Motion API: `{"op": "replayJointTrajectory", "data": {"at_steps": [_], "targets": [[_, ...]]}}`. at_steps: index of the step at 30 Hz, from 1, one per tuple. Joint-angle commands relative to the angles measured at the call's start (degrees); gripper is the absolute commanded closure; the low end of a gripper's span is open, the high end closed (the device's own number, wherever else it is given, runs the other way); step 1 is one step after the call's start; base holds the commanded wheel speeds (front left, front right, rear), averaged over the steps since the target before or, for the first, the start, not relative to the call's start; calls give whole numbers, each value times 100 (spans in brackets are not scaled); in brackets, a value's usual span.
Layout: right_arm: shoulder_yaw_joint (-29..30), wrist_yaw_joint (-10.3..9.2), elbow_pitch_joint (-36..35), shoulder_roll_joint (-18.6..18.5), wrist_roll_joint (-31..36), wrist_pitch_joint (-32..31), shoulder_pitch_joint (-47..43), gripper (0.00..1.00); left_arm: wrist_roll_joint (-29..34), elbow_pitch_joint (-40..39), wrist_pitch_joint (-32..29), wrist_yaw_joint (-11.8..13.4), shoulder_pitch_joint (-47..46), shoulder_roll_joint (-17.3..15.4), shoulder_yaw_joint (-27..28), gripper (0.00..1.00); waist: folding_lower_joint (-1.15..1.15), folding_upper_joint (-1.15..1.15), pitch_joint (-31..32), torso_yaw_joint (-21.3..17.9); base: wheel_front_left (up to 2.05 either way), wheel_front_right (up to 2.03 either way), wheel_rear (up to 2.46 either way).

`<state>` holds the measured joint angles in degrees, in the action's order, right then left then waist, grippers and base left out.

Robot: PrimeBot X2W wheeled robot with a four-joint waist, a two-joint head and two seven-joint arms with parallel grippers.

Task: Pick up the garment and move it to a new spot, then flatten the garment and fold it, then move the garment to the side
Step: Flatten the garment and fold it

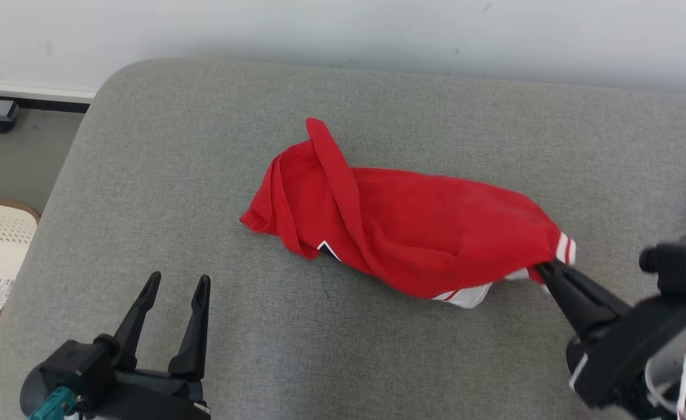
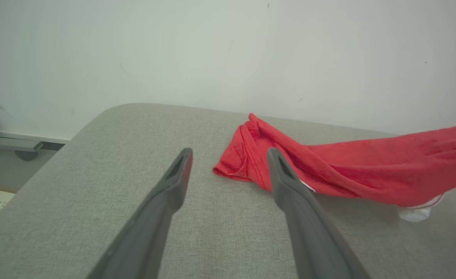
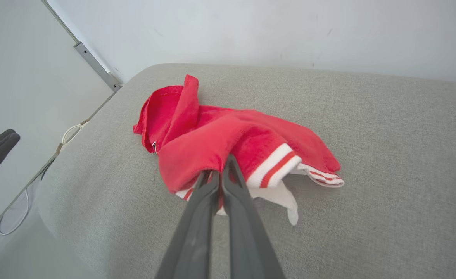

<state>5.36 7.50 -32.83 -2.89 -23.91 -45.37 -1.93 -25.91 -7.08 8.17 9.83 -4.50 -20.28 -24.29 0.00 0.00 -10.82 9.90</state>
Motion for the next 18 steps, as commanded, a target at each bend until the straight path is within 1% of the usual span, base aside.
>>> {"op": "replayJointTrajectory", "data": {"at_steps": [1, 7, 9, 11, 13, 15, 18], "targets": [[39, 1, 185, -3, -208, 54, 226, 100, 19, -16, -1, 2, -95, -32, 5, 0, 0, 0, -26, 20, 0, 0, 0], [127, 1, 1155, -4, -538, 83, 1139, 100, 7, -21, -17, 6, -174, -25, -13, 0, 0, 0, -118, 93, 0, 0, 0], [280, 1, 1559, -11, -662, 210, 1465, 100, 5, -21, -15, 8, -194, -19, -20, 0, 0, 0, -147, 121, 0, 0, 0], [507, 1, 2049, -10, -850, 372, 1782, 100, 3, -18, -5, 3, -211, -12, -29, 0, 0, 0, -177, 156, 0, 0, 0], [709, 1, 2541, -4, -745, 526, 2109, 100, 2, -9, 6, -6, -232, -1, -46, 0, 0, 0, -205, 193, 0, 0, 0], [985, 1, 3148, -12, -956, 726, 2432, 100, -1, 9, 18, -12, -255, 8, -61, 0, 0, 0, -223, 233, 0, 0, 0], [1260, 1, 4007, -9, -959, 976, 2902, 100, -6, 27, 35, -20, -285, 31, -96, 0, 0, 0, -263, 299, 0, 0, 0]]}}
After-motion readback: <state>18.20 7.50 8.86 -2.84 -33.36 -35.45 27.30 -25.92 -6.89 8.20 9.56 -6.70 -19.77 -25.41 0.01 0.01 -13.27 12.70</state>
